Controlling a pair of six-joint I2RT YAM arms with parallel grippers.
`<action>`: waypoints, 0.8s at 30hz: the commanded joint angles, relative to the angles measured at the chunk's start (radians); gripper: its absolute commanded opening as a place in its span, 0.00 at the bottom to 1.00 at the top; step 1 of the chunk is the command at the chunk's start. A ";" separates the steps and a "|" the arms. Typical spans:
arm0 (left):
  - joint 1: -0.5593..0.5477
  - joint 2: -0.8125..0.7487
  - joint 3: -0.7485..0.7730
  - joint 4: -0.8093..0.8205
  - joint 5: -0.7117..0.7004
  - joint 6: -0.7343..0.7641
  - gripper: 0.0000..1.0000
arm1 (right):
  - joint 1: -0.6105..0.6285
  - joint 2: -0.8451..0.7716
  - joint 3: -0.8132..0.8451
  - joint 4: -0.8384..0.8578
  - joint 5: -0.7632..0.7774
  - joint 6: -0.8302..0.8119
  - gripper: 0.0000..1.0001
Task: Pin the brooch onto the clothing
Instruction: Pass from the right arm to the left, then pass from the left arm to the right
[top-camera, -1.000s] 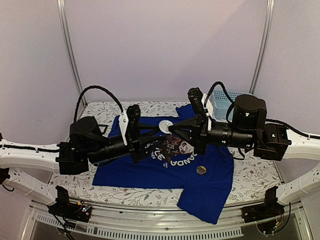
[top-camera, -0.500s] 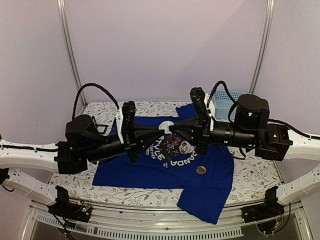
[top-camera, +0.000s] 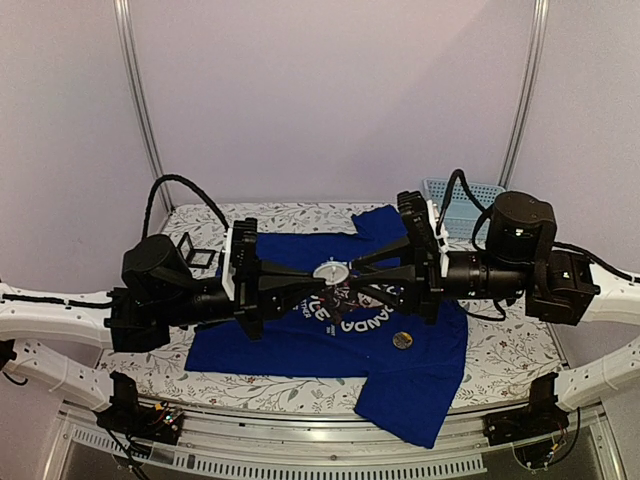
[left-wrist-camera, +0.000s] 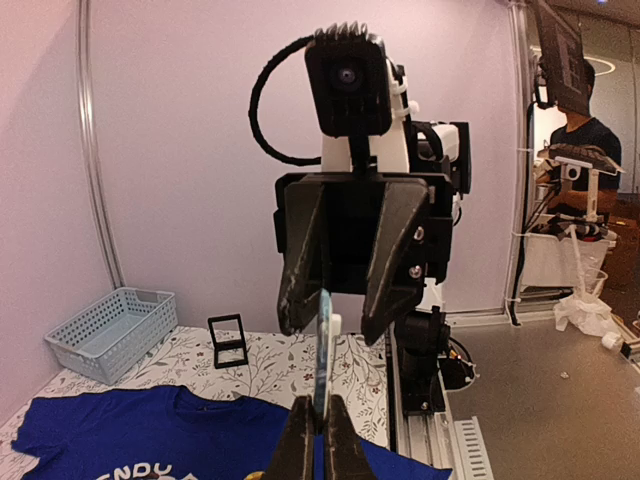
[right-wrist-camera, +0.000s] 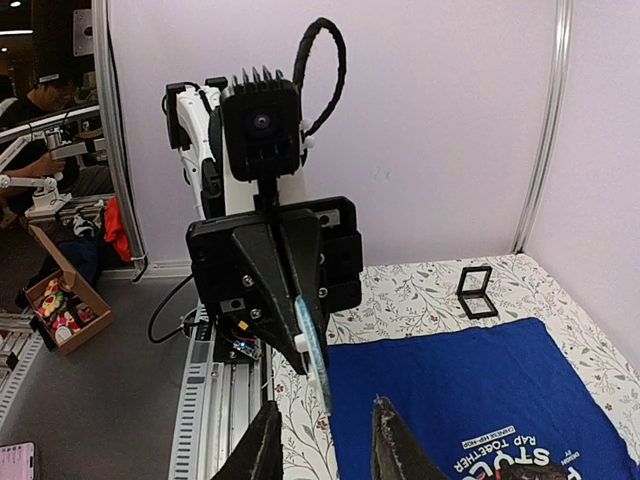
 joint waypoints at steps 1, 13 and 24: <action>-0.005 -0.013 -0.010 0.022 0.036 0.006 0.00 | 0.006 -0.045 -0.008 -0.001 -0.032 -0.019 0.31; -0.004 -0.006 -0.009 0.027 0.051 0.002 0.00 | 0.006 0.017 0.028 0.002 -0.061 -0.003 0.27; -0.005 -0.007 -0.007 0.000 0.064 0.010 0.00 | 0.006 0.023 0.033 0.006 -0.044 0.000 0.17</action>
